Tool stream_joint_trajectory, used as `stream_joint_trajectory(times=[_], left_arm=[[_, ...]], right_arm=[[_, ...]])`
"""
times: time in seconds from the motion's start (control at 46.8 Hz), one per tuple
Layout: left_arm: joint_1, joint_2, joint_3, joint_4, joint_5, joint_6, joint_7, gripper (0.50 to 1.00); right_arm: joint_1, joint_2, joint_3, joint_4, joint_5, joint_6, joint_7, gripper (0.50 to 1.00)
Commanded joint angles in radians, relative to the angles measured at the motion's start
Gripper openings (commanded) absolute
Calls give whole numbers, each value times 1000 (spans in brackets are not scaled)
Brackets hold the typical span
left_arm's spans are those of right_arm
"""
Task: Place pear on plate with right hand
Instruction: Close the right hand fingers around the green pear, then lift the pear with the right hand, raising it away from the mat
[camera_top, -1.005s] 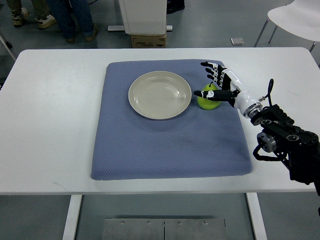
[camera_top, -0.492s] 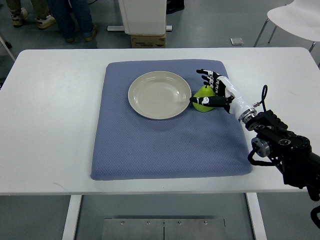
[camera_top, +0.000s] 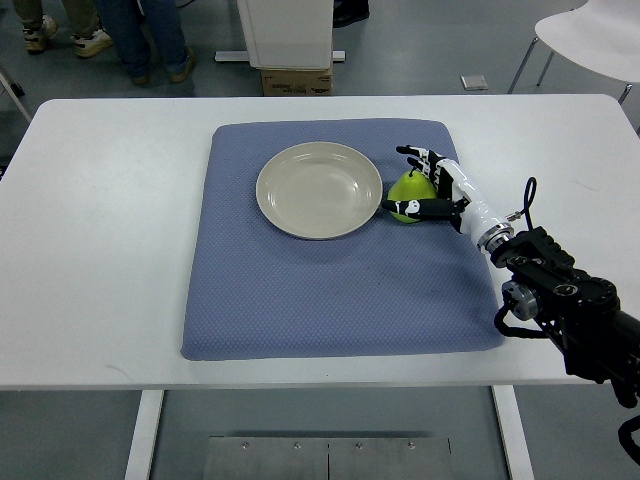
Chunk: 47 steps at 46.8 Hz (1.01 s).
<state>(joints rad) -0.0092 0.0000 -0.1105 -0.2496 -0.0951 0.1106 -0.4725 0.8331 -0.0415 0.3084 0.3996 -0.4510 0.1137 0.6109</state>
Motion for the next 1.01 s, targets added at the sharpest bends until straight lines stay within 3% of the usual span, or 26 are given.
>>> stream_joint_trajectory(times=[0.0, 0.385, 0.471, 0.535, 0.578, 0.684, 0.706, 0.984], left_arm=[[0, 0, 0, 0, 0, 0, 0, 1000], [0, 0, 0, 0, 0, 1, 0, 1000], [0, 0, 0, 0, 0, 0, 0, 1000], [0, 0, 0, 1, 0, 0, 0, 1000], [0, 0, 0, 0, 0, 0, 0, 1000], [0, 0, 0, 0, 0, 0, 0, 1000], [0, 0, 0, 0, 0, 0, 0, 1000], [0, 0, 0, 1, 0, 0, 0, 1000]], right_arm=[[-6, 3, -9, -4, 0, 0, 0, 987], [-28, 32, -54, -47, 0, -32, 0, 981], [-28, 32, -54, -47, 0, -32, 0, 954], [-28, 34, -54, -47, 0, -32, 0, 904], [-28, 35, -54, -47, 0, -32, 0, 835], [-28, 34, -54, -47, 2, -31, 0, 523], [-28, 34, -54, -45, 2, -31, 0, 500], [-6, 32, -49, -44, 5, -31, 0, 500]])
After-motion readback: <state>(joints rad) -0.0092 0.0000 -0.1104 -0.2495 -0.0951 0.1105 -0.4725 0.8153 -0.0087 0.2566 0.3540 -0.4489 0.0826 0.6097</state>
